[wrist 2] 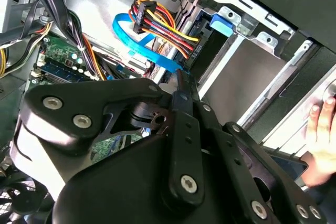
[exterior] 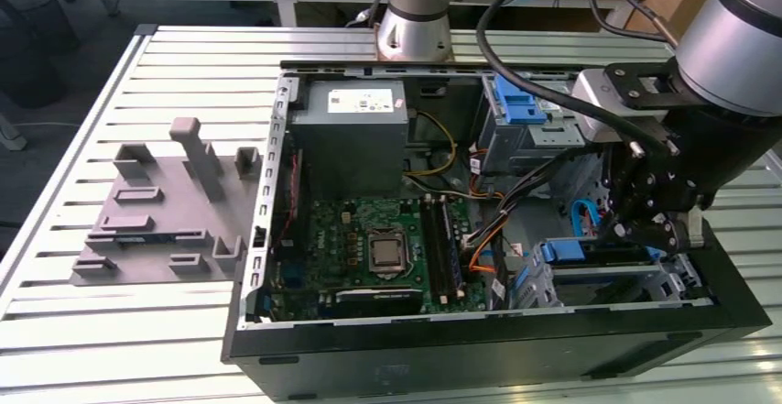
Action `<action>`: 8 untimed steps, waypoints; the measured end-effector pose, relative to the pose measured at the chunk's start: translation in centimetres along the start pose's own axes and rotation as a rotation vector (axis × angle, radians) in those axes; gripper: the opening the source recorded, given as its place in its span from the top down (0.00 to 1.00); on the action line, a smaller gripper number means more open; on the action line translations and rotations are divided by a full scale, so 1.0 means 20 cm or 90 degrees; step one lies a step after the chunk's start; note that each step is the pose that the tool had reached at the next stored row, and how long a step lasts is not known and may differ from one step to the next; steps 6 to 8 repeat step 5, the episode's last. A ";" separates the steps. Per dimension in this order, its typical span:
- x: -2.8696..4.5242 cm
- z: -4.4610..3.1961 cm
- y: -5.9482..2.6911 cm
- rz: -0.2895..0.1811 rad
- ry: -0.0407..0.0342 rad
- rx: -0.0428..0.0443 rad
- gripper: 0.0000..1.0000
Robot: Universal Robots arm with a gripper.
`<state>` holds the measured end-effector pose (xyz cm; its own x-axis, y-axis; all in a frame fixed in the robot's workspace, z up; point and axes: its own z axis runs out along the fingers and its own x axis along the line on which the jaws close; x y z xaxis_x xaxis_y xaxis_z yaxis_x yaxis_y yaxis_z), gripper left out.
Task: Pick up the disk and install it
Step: 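Insert the second disk wire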
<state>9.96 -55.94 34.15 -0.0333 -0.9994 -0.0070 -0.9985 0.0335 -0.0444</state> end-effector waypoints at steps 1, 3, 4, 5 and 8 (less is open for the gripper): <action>0.000 0.000 0.000 0.000 -0.0001 0.0000 0.89; 0.000 -0.001 0.000 0.000 0.0000 0.0000 0.89; 0.000 -0.001 0.000 0.000 0.0000 0.0000 0.89; 0.000 -0.001 0.000 0.000 0.0000 0.0000 0.89; 0.000 -0.001 0.000 0.000 0.0000 0.0000 0.89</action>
